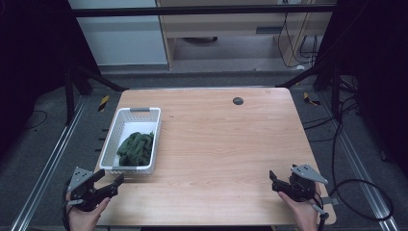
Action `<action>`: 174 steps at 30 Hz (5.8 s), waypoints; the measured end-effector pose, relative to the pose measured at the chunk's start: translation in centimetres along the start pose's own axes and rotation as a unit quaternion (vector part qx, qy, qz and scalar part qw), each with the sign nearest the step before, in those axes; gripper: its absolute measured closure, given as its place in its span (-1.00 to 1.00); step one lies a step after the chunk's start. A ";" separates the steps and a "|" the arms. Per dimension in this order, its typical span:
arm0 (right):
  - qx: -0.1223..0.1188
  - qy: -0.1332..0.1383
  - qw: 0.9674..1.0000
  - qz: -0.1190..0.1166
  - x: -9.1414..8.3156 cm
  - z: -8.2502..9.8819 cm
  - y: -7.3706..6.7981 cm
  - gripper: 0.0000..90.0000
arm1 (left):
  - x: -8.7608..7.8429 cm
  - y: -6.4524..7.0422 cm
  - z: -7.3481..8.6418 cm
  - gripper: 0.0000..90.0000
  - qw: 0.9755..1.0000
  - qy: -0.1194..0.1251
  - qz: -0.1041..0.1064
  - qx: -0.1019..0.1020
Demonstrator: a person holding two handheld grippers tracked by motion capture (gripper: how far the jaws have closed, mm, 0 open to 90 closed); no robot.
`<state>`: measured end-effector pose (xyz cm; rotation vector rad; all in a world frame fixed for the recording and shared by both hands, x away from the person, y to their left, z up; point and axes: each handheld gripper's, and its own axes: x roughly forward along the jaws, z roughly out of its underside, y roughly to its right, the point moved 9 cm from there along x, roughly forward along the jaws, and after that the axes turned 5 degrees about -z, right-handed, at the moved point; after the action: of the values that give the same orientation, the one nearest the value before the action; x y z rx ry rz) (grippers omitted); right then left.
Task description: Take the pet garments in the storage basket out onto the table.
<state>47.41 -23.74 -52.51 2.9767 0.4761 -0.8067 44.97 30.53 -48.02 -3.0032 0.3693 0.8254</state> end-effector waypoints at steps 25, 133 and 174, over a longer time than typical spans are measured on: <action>-0.010 0.001 1.000 0.004 0.2 -0.1 0.3 -0.70 | 0.7 0.4 -5.3 -0.50 1.000 0.001 0.013 0.020; -0.019 -0.032 0.999 -0.021 1.1 0.4 0.2 -0.74 | 12.5 2.2 -5.7 -0.17 0.956 -0.260 -0.003 0.138; -0.021 -0.035 0.999 -0.029 1.2 0.5 0.0 -0.74 | 10.2 0.9 -8.6 0.82 0.961 -0.246 -0.010 0.127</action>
<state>48.20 -23.47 -53.54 2.8969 0.5726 -0.8916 57.60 26.81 -45.76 -2.4510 0.3915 1.3563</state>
